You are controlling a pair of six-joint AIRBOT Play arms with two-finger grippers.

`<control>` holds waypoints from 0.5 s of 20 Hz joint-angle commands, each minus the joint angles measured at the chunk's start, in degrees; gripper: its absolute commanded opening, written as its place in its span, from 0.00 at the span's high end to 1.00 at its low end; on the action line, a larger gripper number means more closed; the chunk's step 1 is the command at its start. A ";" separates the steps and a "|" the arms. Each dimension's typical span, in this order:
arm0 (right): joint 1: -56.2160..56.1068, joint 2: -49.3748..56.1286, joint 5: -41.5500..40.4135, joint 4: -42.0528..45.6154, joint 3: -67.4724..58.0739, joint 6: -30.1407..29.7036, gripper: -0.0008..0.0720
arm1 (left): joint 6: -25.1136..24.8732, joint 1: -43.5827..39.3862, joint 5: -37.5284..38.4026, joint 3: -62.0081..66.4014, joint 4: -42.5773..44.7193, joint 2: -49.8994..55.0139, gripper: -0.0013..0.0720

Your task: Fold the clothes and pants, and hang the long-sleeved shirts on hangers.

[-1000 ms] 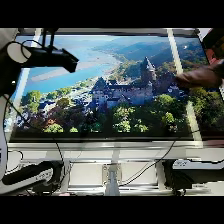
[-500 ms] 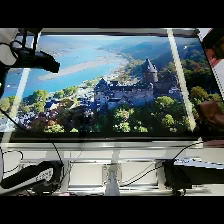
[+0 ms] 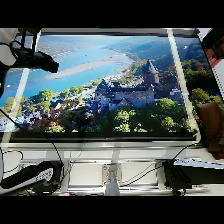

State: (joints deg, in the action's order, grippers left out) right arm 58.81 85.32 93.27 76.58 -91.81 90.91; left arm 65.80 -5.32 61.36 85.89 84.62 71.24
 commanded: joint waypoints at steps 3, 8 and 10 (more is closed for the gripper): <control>-10.60 -0.04 -6.08 -11.61 -0.85 -6.64 0.35 | 0.04 0.07 0.00 0.02 0.00 -0.02 0.95; -25.70 -0.13 -12.96 -10.45 -1.40 -11.26 0.96 | 0.04 0.07 0.00 0.02 0.00 -0.02 0.95; -30.56 -0.15 -13.84 -7.19 -1.40 -13.92 0.96 | 0.04 0.07 0.00 0.02 0.00 -0.02 0.95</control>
State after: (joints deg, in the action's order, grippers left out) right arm 35.53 85.25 82.70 67.00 -93.08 81.12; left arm 65.84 -5.32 61.39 85.89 84.64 71.24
